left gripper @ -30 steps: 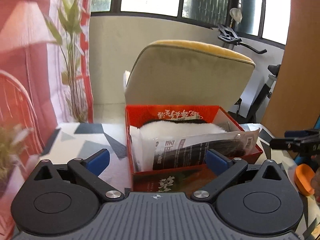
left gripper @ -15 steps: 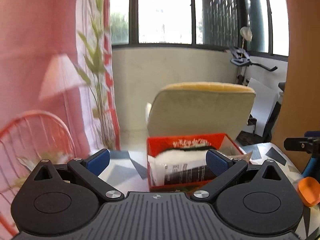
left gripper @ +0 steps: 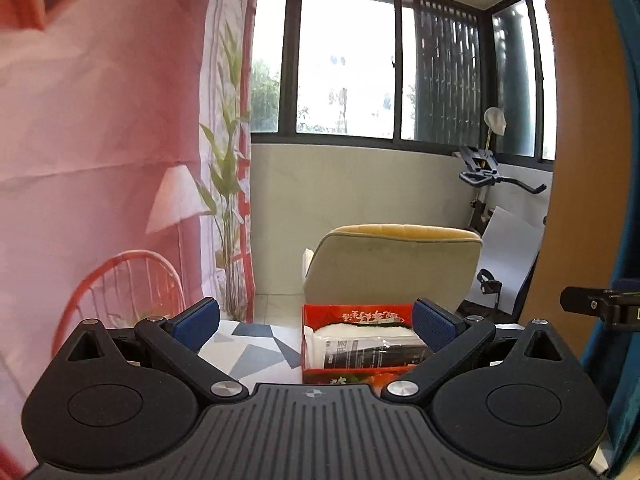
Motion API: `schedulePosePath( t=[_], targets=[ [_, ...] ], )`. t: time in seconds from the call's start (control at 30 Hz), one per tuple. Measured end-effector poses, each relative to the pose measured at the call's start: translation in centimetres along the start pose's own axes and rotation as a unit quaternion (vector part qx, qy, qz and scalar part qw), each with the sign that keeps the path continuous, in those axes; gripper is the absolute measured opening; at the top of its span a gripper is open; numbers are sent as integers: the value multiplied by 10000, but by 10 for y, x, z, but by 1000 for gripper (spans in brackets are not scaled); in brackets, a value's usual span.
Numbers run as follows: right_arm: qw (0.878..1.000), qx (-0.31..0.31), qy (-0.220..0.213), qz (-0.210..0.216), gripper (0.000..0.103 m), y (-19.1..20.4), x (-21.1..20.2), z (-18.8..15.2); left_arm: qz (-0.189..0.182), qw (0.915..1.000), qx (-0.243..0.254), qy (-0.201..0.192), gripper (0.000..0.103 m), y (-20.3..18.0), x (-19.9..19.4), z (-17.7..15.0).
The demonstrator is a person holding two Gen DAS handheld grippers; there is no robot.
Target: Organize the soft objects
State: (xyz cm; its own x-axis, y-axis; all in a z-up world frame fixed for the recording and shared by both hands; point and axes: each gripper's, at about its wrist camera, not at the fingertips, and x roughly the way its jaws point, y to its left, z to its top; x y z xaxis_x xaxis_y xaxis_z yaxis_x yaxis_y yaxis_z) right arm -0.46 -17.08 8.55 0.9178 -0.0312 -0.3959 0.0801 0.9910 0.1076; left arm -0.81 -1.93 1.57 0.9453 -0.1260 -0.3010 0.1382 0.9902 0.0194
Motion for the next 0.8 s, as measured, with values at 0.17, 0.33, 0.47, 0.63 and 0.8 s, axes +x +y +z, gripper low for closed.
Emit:
schedulePosePath(
  t=[0.17,0.33,0.47,0.63,0.8],
  targets=[
    [9998,-121,-159,-9,103,11,-45,-2,83,9999,111,-67,103,-6,-31,-2],
    [9995,-194,-251,-11,103,17,-68,-4,122,9999,-23,-108,103,-4,-40,0],
    [9996,-197,-195,-53,103,16,-68,-6,161,9999,0,-28,103,-6,-37,-3],
    [9997,-185,-168,-87,103,13,-68,-8,173,9998,2,-14,103,-6,-39,-4],
    [9997,-168,-152,-106,103,13,-67,-9,137,9999,18,-38,103,-6,-41,-4]
  ],
)
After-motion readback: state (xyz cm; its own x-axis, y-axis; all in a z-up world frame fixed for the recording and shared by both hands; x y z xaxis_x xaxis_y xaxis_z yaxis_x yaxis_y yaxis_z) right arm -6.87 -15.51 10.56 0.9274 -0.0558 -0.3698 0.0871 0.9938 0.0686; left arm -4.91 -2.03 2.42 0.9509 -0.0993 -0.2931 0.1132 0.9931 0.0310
